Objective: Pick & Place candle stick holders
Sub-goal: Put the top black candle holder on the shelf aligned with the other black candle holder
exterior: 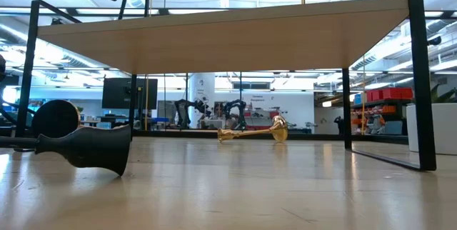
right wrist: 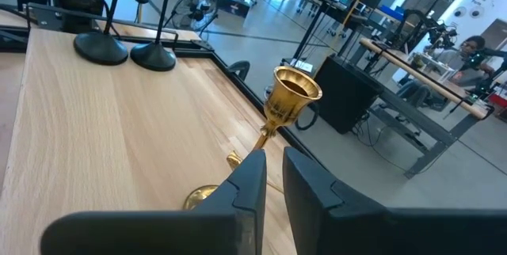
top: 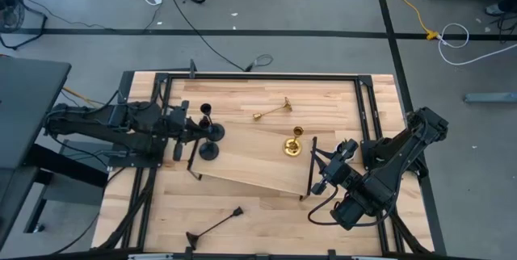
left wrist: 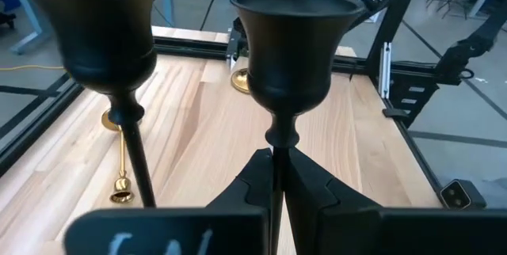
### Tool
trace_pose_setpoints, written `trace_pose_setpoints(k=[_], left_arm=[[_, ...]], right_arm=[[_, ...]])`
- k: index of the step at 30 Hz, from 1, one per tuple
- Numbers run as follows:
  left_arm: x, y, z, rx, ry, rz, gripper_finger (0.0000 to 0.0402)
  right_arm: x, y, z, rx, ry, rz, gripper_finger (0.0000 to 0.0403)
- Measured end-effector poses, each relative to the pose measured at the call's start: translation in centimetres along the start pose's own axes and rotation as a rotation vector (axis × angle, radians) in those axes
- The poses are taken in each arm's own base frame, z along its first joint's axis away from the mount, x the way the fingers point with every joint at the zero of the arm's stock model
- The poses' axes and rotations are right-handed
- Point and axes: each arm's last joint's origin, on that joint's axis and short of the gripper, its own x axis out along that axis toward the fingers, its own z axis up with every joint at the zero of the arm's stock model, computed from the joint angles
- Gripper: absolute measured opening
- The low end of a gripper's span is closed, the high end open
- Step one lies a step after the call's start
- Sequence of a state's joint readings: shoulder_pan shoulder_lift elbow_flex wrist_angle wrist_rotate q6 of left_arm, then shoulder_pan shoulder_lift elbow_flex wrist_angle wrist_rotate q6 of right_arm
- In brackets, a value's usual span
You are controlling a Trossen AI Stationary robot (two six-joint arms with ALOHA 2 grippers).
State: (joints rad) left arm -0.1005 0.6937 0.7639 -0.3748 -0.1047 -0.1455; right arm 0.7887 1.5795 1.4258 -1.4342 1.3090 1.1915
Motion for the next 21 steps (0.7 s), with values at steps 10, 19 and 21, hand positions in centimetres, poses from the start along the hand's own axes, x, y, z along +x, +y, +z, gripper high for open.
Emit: trace_pose_setpoints(k=[10,19,21], left_arm=[[-0.18,-0.06,-0.06,0.0,0.0,-0.029,0.0044],[-0.8,0.06,-0.23,0.004,0.007,-0.019,0.0048],[-0.9,0.2,-0.34,0.012,0.012,0.023,0.0057]], right_arm=[[0.0,0.0,0.0,0.0,0.0,0.0,0.0049],[0.0,0.0,0.0,0.0,0.0,0.0,0.0049],[0.0,0.01,0.0,0.001,0.0,0.0,0.0049]])
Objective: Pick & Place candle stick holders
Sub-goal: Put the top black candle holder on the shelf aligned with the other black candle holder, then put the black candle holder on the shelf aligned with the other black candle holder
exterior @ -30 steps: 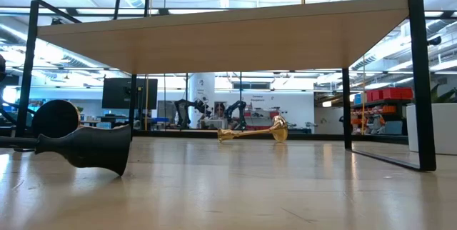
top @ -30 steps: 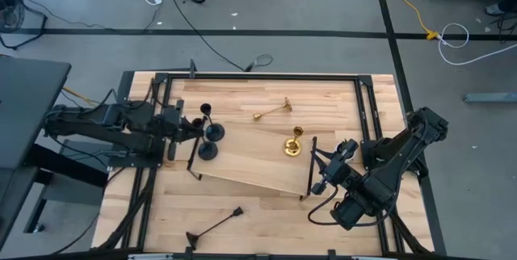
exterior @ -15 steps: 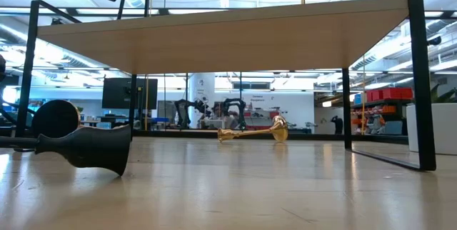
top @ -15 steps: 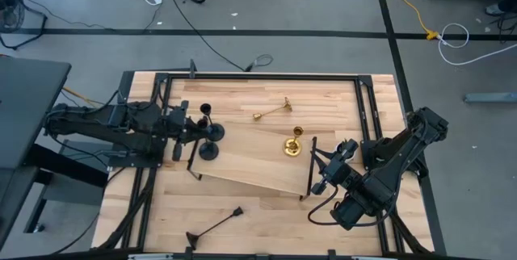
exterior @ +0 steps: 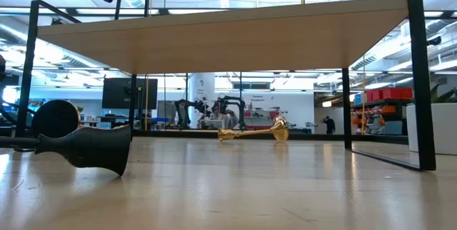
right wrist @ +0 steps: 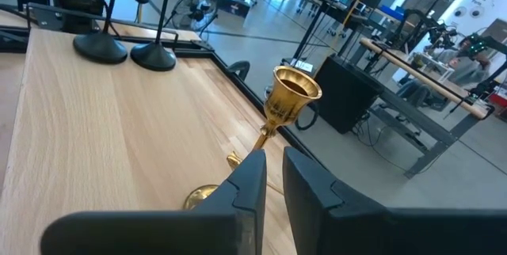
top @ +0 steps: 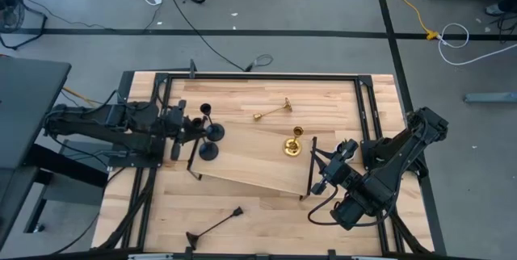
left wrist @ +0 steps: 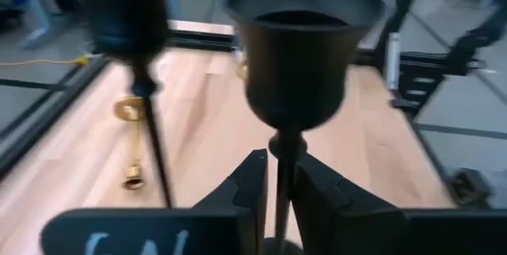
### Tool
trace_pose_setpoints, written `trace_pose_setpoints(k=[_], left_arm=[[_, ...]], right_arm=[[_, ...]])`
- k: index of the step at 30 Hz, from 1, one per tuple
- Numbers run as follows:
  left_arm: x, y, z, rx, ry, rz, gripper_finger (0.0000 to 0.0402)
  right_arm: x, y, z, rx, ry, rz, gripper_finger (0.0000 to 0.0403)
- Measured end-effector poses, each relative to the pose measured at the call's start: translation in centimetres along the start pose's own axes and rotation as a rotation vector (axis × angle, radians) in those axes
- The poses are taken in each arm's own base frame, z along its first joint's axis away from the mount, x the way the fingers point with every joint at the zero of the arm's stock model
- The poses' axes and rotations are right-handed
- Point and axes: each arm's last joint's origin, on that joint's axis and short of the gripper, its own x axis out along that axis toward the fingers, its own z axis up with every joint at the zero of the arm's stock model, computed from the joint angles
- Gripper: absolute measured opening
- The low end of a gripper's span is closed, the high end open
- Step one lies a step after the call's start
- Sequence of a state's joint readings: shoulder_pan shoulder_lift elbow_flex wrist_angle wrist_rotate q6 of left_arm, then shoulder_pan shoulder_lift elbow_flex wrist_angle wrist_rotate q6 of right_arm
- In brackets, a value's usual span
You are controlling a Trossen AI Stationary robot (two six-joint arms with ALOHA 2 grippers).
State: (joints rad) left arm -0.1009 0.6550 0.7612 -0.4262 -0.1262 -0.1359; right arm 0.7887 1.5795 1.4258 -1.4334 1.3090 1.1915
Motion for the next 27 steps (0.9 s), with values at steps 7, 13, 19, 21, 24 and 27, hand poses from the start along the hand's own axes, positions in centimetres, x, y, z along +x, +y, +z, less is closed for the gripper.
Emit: trace_pose_setpoints(k=[7,13,19,21,24,27], left_arm=[[-0.4,0.0,0.0,-0.008,-0.002,-0.027,0.012],[-0.4,-0.1,-0.1,-0.01,0.006,-0.049,0.0173],[-0.6,0.0,-0.1,-0.017,0.003,-0.049,0.0209],[-0.8,0.0,-0.1,-0.018,-0.005,-0.049,0.0217],[-1.5,0.2,-0.4,-0.017,0.007,-0.029,0.0223],[-2.5,0.4,-0.8,-0.04,0.025,-0.013,0.0222]], right_arm=[[0.0,0.0,0.0,0.0,0.0,0.0,0.0049],[0.0,0.0,0.0,0.0,0.0,0.0,0.0049],[0.0,0.0,0.0,0.0,0.0,0.0,0.0049],[0.0,0.0,0.0,0.0,0.0,0.0,0.0049],[0.0,0.0,0.0,0.0,0.0,0.0,0.0049],[0.0,0.0,0.0,0.0,0.001,0.0,0.0049]])
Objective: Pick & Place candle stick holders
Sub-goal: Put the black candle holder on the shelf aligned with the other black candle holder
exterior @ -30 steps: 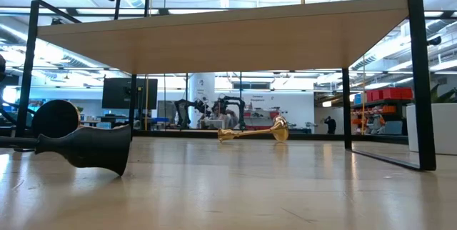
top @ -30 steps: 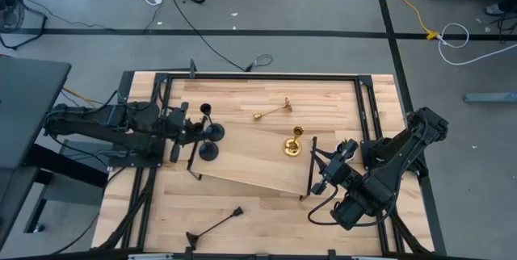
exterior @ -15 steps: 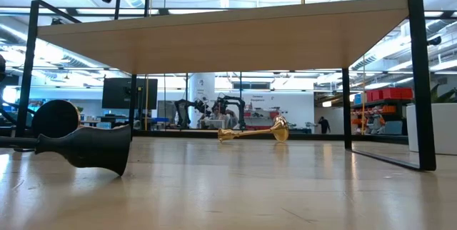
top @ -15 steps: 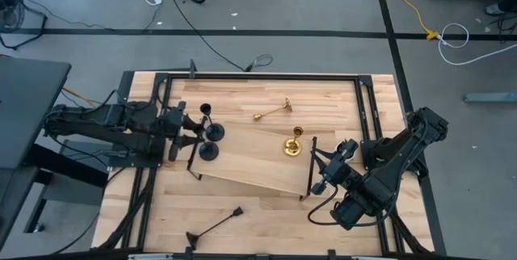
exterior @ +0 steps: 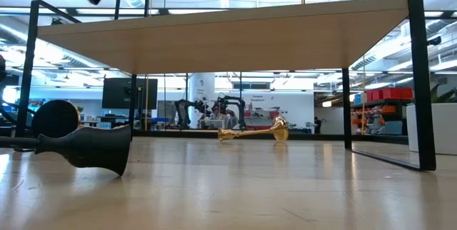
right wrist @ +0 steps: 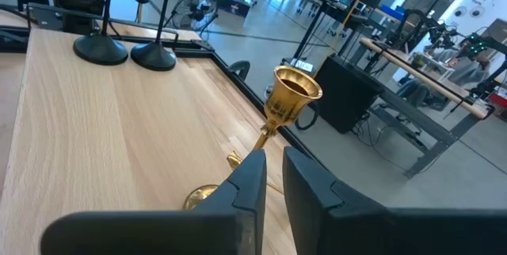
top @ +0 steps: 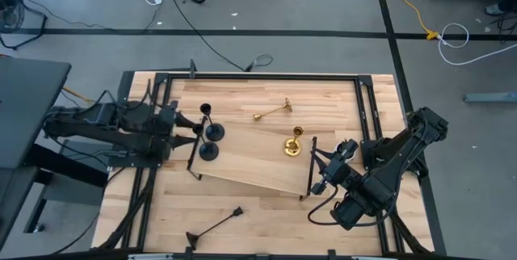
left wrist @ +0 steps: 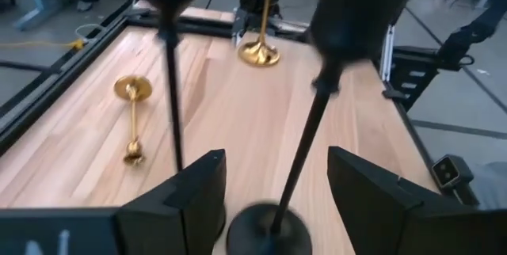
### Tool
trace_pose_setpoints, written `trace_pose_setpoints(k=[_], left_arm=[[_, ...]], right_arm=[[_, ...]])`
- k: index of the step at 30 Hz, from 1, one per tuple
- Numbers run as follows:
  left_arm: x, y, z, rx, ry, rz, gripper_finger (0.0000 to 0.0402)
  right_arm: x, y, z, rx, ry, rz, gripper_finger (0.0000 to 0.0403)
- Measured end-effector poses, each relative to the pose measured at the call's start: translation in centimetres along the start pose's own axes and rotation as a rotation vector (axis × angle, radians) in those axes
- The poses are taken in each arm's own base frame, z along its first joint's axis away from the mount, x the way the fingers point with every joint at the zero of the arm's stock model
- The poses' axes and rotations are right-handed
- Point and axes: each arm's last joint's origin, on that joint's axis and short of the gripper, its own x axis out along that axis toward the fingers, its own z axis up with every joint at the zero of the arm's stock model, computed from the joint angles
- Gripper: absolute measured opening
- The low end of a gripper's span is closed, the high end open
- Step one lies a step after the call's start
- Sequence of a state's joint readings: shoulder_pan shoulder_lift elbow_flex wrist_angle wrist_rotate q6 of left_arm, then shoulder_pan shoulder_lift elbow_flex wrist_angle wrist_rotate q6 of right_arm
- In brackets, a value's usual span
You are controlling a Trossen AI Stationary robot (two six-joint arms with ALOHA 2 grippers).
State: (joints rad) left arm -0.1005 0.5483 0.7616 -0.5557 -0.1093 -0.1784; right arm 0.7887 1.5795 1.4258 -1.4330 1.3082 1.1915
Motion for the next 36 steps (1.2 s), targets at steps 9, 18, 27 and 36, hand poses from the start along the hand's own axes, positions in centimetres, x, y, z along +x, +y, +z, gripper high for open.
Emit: trace_pose_setpoints(k=[9,18,27,36], left_arm=[[-2.9,0.6,-1.4,-0.186,0.018,0.015,0.0218],[-2.0,0.1,-2.2,-0.394,0.183,-0.054,0.0218],[-1.4,-0.9,-2.4,-0.48,0.259,-0.102,0.0217],[-1.5,-2.7,-2.6,-0.579,0.29,-0.164,0.0217]], right_arm=[[0.0,0.0,0.0,0.0,0.005,0.002,0.0049],[0.0,0.0,0.0,-0.001,0.007,0.003,0.0049],[0.0,0.0,0.0,-0.001,0.011,0.004,0.0049],[0.0,0.0,-0.1,-0.003,0.016,0.006,0.0049]])
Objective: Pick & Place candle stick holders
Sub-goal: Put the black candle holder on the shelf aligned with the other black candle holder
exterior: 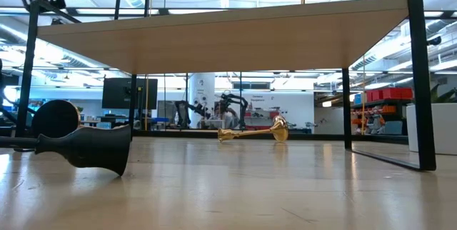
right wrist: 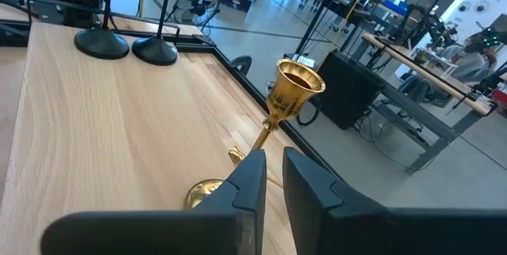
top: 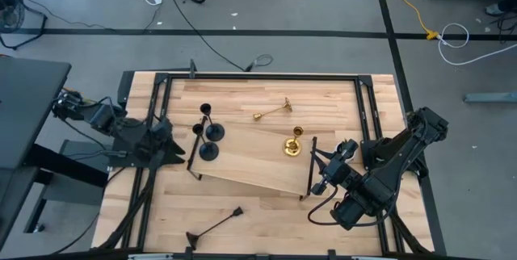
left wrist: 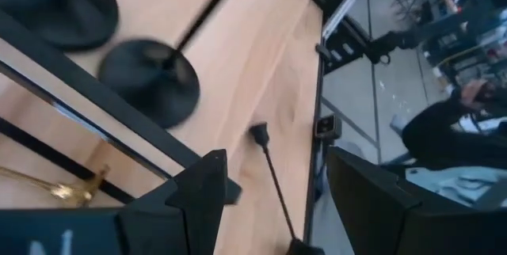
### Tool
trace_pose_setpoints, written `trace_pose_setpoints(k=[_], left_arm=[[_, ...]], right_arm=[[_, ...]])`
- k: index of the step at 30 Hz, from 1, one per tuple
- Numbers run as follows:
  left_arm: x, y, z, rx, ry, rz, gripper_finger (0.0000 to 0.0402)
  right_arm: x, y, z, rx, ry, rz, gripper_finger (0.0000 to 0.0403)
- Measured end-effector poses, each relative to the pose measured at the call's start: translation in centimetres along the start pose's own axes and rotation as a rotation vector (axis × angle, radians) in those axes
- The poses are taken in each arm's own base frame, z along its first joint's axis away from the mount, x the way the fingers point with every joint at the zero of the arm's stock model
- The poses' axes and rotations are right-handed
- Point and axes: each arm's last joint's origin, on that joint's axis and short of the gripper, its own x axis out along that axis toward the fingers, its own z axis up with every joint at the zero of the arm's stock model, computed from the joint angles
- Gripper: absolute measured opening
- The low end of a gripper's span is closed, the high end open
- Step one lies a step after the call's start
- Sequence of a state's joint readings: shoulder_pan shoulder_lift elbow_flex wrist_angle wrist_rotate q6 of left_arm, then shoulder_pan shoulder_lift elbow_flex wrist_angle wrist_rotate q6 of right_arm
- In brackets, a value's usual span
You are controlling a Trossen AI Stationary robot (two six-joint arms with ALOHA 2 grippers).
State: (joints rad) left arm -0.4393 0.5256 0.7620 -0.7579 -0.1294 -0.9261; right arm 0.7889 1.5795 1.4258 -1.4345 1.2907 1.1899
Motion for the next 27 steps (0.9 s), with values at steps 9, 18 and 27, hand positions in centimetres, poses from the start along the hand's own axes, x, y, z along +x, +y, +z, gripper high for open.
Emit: trace_pose_setpoints(k=[9,18,27], left_arm=[[2.4,-3.1,-1.9,-0.016,0.092,-0.078,0.0217],[4.0,-5.6,-5.8,-0.111,0.145,-0.05,0.0217],[7.1,-9.3,-9.4,-0.184,0.172,-0.084,0.0217]], right_arm=[[0.0,0.0,0.0,-0.004,0.0,0.0,0.0049],[0.0,0.0,0.0,-0.007,0.0,0.001,0.0049],[0.0,0.3,0.1,0.006,-0.005,0.009,0.0049]])
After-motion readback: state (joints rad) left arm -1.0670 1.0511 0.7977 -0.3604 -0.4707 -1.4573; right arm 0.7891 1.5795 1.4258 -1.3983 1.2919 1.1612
